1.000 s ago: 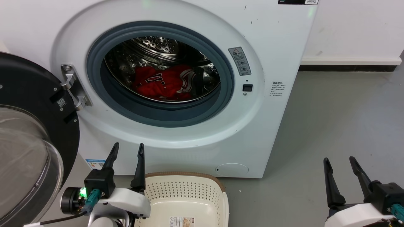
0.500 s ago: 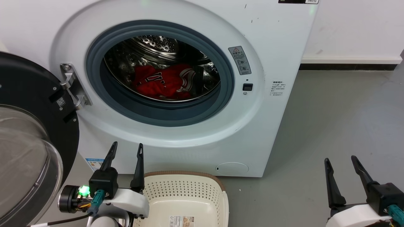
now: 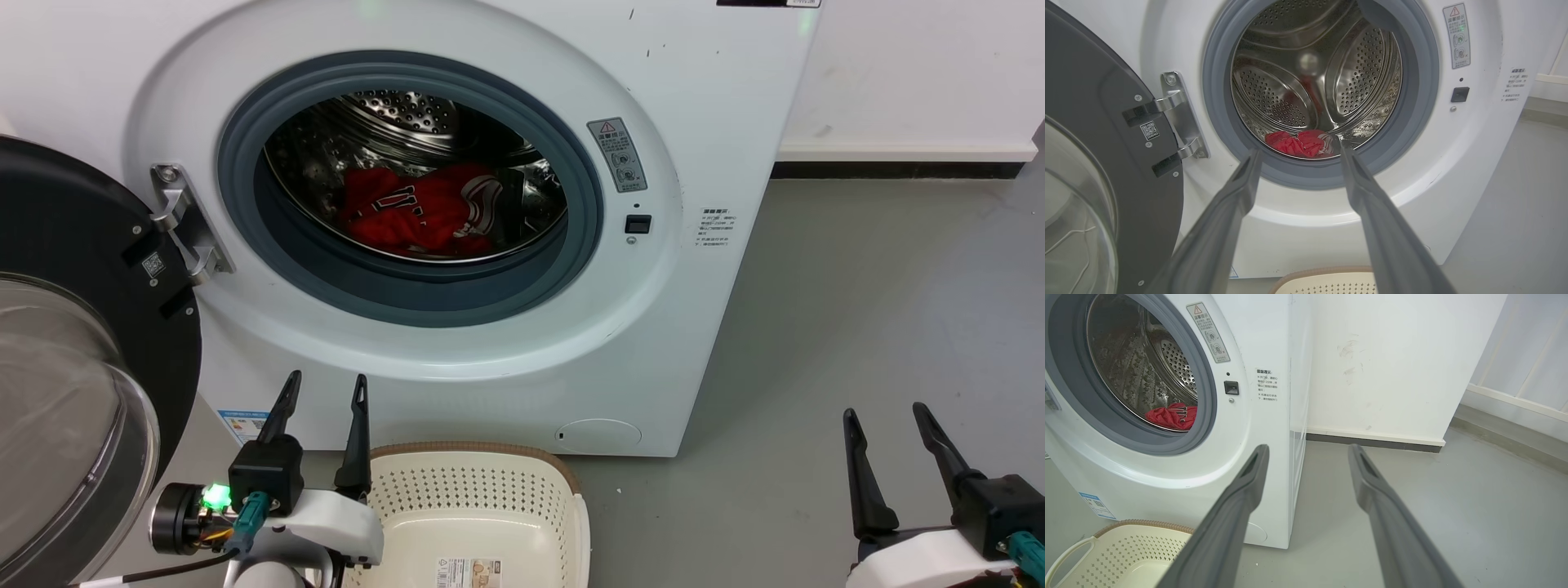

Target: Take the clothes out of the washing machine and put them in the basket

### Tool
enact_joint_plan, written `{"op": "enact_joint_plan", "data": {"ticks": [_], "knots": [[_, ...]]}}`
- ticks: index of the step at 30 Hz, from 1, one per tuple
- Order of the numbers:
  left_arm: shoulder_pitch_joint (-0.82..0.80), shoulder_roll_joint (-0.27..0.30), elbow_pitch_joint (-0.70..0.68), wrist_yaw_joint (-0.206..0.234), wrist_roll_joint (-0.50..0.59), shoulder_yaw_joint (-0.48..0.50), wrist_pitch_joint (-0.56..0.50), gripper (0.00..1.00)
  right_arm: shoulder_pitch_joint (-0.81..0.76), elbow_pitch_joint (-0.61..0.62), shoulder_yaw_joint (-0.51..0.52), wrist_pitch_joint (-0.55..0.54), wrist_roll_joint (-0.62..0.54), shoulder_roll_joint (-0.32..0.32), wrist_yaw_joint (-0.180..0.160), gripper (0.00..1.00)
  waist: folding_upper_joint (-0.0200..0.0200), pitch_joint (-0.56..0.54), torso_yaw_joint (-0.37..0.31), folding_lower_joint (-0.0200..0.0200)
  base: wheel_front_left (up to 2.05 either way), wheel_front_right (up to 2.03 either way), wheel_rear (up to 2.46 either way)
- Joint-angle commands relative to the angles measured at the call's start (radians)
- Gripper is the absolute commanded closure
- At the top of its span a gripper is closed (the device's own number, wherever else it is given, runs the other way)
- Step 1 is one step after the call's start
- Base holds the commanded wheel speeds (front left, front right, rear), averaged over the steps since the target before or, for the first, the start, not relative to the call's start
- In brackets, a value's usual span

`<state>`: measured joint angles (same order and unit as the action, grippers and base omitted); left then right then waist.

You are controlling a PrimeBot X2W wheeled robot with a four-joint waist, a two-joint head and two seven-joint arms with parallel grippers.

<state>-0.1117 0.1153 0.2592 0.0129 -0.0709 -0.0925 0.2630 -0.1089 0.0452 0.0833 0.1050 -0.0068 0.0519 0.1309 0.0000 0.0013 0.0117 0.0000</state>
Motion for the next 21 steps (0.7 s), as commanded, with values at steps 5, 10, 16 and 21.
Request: {"op": "enact_joint_plan", "data": {"ticks": [5,10,16,21], "knots": [[-0.014,-0.002,0.006,-0.001,0.003,0.003,0.002,0.0,-0.005,-0.003,0.001,0.002,0.004,-0.003,0.0,0.0,0.0,0.0,0.0,0.0,0.0,0.0,0.0],[-0.024,-0.003,0.012,-0.001,0.004,0.006,0.003,0.0,0.003,-0.003,-0.005,0.0,0.004,-0.003,0.0,0.0,0.0,0.006,-0.005,0.0,0.0,0.0,0.0],[-0.087,0.008,0.061,-0.004,0.005,0.005,0.002,0.0,0.031,0.012,-0.025,-0.005,0.007,-0.003,0.0,0.0,0.0,0.047,-0.037,0.0,0.0,0.0,0.0],[-0.193,0.023,0.138,-0.008,0.007,0.005,-0.005,0.0,0.056,0.032,-0.035,-0.006,0.012,-0.003,0.0,0.0,0.0,0.105,-0.077,0.0,0.0,0.0,0.0]]}}
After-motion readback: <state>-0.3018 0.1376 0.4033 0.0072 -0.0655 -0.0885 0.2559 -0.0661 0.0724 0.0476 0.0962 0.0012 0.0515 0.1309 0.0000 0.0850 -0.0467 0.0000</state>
